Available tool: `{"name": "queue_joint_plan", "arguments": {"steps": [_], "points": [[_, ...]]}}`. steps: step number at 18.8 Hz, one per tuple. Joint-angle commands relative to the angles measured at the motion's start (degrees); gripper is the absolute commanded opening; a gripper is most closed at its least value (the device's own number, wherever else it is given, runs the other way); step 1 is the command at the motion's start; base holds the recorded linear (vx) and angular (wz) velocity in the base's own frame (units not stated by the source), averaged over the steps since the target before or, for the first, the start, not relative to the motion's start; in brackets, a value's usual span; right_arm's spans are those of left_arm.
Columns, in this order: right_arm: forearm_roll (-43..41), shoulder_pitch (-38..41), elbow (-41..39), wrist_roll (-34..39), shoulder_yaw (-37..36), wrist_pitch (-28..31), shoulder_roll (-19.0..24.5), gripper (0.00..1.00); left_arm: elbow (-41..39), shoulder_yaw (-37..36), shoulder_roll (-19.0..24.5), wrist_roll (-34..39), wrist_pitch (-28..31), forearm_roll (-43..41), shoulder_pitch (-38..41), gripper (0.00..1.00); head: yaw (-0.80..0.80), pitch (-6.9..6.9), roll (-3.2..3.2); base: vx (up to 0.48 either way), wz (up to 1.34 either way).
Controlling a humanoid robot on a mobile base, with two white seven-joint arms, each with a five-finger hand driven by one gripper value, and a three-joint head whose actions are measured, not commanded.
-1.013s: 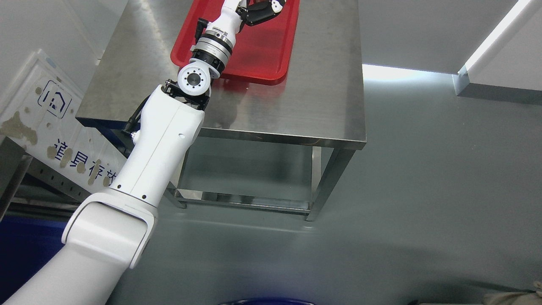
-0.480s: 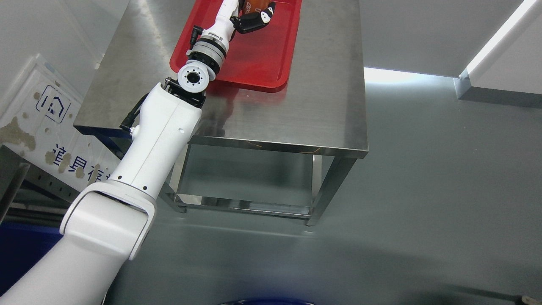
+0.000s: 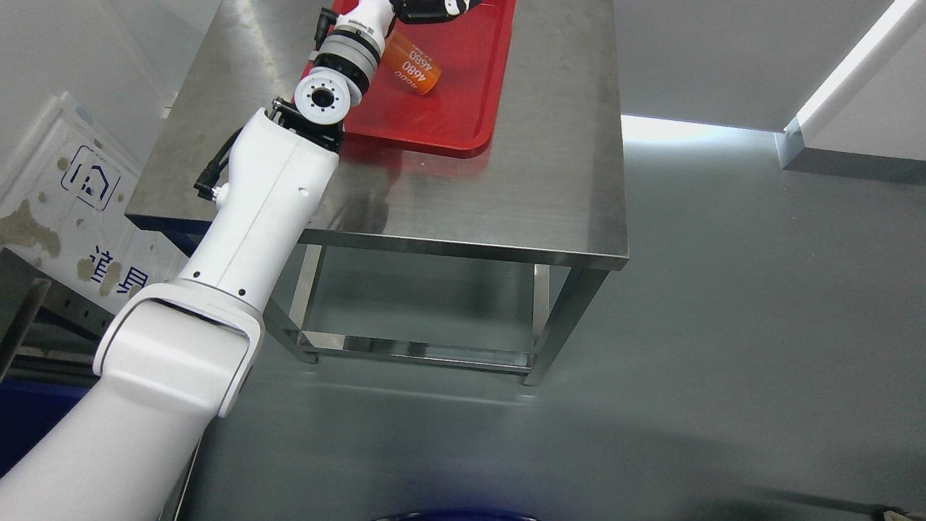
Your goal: Grab orange capacitor from left shelf to right desk
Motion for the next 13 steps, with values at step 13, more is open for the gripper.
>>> {"name": "queue_joint_plan", "arguments": {"steps": [13], "points": [[0.0,1.93,-1.32,0.02,-0.62,0.02,-1.0,1.0,-19.65,25.66,1.0,-10.86,-1.24,0.05,12.68,1.0,0.0,0.0,0.0,0.0,0.0]]}}
